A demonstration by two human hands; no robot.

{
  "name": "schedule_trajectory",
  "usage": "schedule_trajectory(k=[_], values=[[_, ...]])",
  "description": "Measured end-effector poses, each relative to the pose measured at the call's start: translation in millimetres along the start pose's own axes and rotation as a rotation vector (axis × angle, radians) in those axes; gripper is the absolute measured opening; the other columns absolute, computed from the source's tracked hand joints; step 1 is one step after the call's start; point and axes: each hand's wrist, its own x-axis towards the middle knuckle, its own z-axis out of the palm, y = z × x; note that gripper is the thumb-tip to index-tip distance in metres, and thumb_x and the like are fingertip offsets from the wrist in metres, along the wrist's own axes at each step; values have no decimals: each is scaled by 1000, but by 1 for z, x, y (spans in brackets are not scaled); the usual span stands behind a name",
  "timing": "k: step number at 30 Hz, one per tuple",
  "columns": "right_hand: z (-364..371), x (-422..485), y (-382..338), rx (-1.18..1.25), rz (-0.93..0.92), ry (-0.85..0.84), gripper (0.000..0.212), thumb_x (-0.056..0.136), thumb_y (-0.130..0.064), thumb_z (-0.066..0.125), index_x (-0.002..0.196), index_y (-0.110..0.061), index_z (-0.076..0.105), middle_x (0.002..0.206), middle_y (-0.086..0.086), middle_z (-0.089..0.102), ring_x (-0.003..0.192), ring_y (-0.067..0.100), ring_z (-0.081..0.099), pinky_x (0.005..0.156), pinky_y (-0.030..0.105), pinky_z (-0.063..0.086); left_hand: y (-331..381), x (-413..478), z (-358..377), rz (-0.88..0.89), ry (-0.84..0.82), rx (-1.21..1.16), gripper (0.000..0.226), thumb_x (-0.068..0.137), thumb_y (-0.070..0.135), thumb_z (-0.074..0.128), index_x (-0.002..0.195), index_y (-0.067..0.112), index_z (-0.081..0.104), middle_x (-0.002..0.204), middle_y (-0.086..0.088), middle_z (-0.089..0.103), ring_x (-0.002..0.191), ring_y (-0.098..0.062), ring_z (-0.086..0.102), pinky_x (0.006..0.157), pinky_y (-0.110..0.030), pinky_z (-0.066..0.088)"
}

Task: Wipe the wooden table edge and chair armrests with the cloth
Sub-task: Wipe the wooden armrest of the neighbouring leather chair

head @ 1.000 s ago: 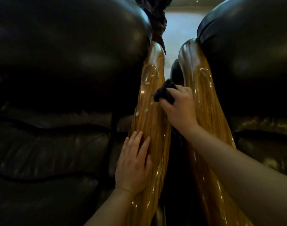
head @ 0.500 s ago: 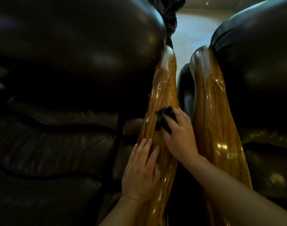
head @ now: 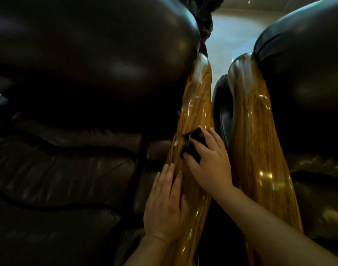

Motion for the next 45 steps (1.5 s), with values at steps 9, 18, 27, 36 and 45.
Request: schedule_trajectory(k=[9,18,27,36,45], values=[[14,-1,12,100,116,126,55,92,-33,57,144,-28,42,153,-2,32,145,18,24,115,39,26,-3,0,4,65,49,29,58,91,32,43,146,15,37,157,-7,31,148,-20,21,114,-49,26],[15,49,18,123,179,216,48,92,-36,50,139,-27,47,144,-3,41,132,16,39,108,34,35,12,32,2,143,104,-4,50,85,34,50,132,17,48,151,-8,41,145,-21,29,113,-46,33],[4,172,45,266,245,42,51,97,-32,49,147,-25,42,148,1,39,130,24,43,98,35,40,16,40,4,124,143,-80,51,82,30,54,132,18,53,148,-3,47,144,-16,32,114,-37,31],[-8,143,67,333,16,-89,39,93,-30,53,131,-29,60,145,-12,38,126,10,40,105,37,40,13,45,-1,148,133,-17,52,78,30,55,128,18,53,141,-7,55,137,-22,42,106,-45,43],[-3,107,43,321,170,-24,52,95,-33,48,146,-31,40,149,-7,33,133,18,39,109,42,40,18,45,-6,140,164,-8,45,80,27,54,119,11,68,138,-10,57,133,-26,49,102,-46,47]])
